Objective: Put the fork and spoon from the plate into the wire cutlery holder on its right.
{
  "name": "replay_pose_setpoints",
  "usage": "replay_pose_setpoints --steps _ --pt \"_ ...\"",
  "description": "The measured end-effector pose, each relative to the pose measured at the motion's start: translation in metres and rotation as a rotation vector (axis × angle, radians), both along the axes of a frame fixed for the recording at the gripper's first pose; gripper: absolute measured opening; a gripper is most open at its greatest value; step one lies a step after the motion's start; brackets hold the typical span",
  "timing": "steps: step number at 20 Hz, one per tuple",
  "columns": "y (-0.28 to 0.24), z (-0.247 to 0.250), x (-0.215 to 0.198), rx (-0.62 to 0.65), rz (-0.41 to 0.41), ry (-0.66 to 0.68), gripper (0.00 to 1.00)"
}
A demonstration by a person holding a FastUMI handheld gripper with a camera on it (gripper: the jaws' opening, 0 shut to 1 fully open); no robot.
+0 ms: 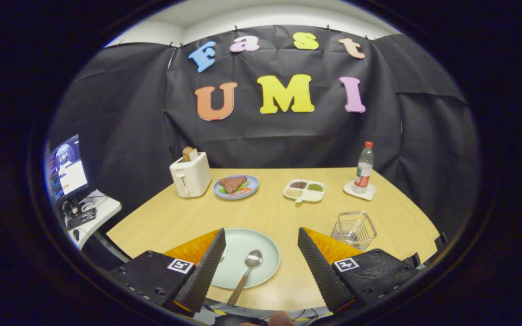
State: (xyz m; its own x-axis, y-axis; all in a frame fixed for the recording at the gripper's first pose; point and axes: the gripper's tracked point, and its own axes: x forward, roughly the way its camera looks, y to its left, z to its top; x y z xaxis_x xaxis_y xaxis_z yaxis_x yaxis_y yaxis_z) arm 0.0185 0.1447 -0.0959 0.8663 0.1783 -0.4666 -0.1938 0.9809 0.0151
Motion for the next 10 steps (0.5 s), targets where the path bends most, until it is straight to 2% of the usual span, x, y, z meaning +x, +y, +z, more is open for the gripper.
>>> replay_pose_setpoints --steps 8,10 --pt "0.027 -0.075 -0.006 -0.018 -0.004 0.361 0.96" --pt "0.028 -0.086 -0.006 -0.044 -0.014 0.402 0.94"
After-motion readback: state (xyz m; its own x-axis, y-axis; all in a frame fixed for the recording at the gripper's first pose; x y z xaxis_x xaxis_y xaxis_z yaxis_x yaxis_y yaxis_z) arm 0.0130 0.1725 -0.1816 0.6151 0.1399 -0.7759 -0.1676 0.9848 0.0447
